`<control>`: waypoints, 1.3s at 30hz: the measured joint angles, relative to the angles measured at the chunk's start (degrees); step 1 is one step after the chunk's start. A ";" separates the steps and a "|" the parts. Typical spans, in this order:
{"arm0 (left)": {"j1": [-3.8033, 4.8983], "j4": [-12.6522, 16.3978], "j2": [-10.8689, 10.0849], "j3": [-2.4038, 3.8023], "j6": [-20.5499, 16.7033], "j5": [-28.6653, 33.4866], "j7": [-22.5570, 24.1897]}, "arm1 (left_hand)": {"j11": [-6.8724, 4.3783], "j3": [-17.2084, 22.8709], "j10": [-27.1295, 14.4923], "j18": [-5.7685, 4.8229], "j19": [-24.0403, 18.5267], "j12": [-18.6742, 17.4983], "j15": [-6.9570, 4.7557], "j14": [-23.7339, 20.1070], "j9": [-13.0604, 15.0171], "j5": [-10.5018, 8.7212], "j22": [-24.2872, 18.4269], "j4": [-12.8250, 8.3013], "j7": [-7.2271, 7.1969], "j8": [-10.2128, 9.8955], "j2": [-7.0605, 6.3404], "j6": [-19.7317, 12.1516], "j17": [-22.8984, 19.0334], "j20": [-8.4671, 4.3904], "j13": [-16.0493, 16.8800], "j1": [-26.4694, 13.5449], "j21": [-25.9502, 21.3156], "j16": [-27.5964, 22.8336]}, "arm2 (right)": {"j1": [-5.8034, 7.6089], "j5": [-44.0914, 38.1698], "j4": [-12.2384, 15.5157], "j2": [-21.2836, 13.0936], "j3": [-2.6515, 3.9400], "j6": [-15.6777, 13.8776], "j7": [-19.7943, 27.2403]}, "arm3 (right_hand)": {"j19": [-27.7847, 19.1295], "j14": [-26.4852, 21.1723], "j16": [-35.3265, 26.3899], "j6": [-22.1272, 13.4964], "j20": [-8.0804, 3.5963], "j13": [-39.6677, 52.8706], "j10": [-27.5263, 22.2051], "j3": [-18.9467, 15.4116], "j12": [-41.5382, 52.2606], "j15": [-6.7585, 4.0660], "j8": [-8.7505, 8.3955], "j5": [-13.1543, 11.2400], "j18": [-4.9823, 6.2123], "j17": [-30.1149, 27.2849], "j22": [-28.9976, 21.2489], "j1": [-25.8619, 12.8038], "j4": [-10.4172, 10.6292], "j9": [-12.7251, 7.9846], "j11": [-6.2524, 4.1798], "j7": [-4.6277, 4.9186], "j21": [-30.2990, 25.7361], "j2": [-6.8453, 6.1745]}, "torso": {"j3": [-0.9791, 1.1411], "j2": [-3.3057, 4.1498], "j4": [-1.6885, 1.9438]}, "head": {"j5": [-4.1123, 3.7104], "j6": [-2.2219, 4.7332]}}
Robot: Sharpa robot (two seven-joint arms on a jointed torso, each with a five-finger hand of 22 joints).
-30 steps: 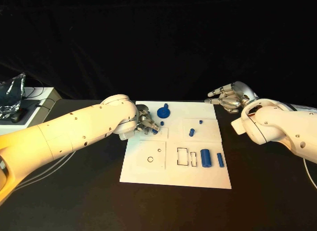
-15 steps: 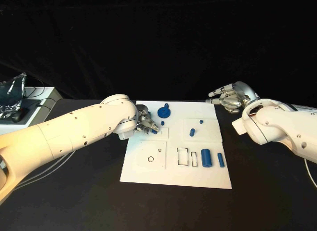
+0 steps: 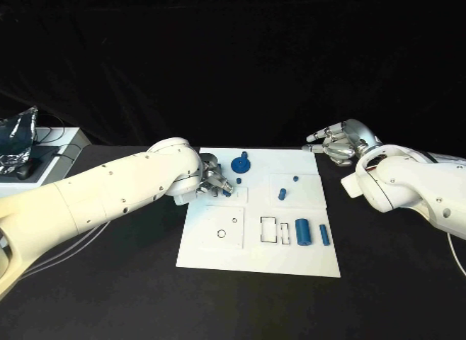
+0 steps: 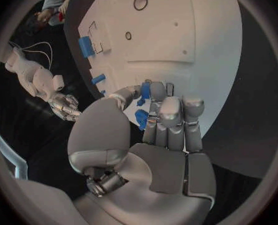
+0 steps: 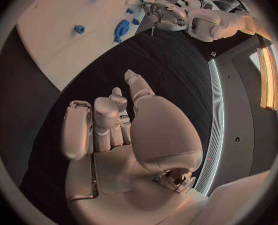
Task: Assemble the parts on the task board
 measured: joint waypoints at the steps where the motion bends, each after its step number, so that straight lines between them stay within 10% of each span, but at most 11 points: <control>1: 0.00 0.03 -0.02 0.00 0.01 -0.01 0.00 | 0.00 0.00 0.00 0.00 0.00 0.00 0.00 0.00 0.00 0.00 0.00 0.00 0.00 -0.01 -0.02 0.00 0.00 0.00 0.00 0.02 0.00 0.00 | 0.00 0.00 0.00 0.00 0.00 0.00 0.00 | 0.00 0.00 0.00 0.00 0.00 0.00 0.00 0.00 0.00 0.00 0.00 0.00 0.00 0.00 0.00 0.00 0.00 0.00 0.00 0.00 0.00 0.00 | -0.01 0.00 0.01 | -0.02 -0.02; 39: 0.07 0.06 -0.14 0.07 1.26 -0.22 0.01 | 0.07 0.41 0.01 -0.92 0.21 0.00 0.00 0.00 0.00 -0.34 1.35 0.41 0.21 -0.65 -1.46 0.63 0.19 0.21 -0.17 1.58 -0.24 0.48 | -0.11 -0.08 -0.35 0.23 -0.01 0.17 -0.01 | 0.00 0.00 0.00 0.12 0.00 0.01 -0.11 0.00 0.00 0.00 0.00 0.00 0.00 0.00 0.03 0.00 0.00 0.01 -0.11 0.11 0.00 0.00 | 0.05 0.00 0.06 | -0.14 -0.56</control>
